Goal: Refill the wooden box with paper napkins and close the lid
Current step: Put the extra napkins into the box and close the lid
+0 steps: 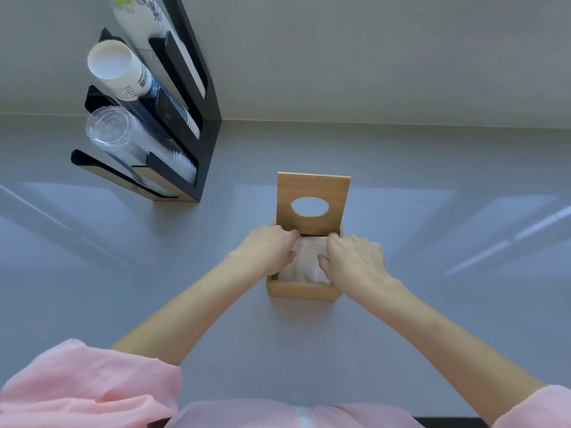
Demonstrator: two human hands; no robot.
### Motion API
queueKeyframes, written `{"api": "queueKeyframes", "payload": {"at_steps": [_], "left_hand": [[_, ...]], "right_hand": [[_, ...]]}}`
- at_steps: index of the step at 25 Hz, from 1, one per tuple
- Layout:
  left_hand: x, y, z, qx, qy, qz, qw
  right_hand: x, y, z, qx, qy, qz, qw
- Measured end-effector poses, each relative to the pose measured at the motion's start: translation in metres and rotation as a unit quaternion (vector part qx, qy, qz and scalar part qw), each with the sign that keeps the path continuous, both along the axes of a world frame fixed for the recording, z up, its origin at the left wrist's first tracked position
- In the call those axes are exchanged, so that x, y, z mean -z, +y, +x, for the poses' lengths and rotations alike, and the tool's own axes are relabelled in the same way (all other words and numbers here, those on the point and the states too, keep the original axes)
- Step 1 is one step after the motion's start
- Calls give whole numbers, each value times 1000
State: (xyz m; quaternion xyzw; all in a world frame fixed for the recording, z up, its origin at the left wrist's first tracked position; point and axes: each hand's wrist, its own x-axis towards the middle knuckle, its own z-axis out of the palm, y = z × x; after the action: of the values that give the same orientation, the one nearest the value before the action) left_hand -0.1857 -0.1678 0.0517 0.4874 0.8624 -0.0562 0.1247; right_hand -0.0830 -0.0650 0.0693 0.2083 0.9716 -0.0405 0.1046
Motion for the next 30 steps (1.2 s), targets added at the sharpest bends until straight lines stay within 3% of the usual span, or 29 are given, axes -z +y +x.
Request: {"api": "queueKeyframes", "payload": {"at_steps": [6, 8, 11, 16, 26, 30], "left_hand": [[-4, -4, 4, -18, 14, 70, 997], [-3, -5, 4, 21, 40, 74, 996], [6, -2, 8, 90, 57, 9, 994], [14, 0, 11, 89, 61, -52, 993], [15, -2, 6, 101, 58, -60, 991], [11, -8, 8, 69, 1, 8, 998]], "right_hand": [[-7, -2, 8, -50, 91, 7, 995], [-2, 0, 6, -121, 51, 0, 991], [5, 4, -2, -144, -65, 32, 987], [12, 3, -13, -169, -172, 99, 966], [5, 11, -19, -178, -180, 103, 962], [7, 12, -17, -168, -165, 65, 970]]}}
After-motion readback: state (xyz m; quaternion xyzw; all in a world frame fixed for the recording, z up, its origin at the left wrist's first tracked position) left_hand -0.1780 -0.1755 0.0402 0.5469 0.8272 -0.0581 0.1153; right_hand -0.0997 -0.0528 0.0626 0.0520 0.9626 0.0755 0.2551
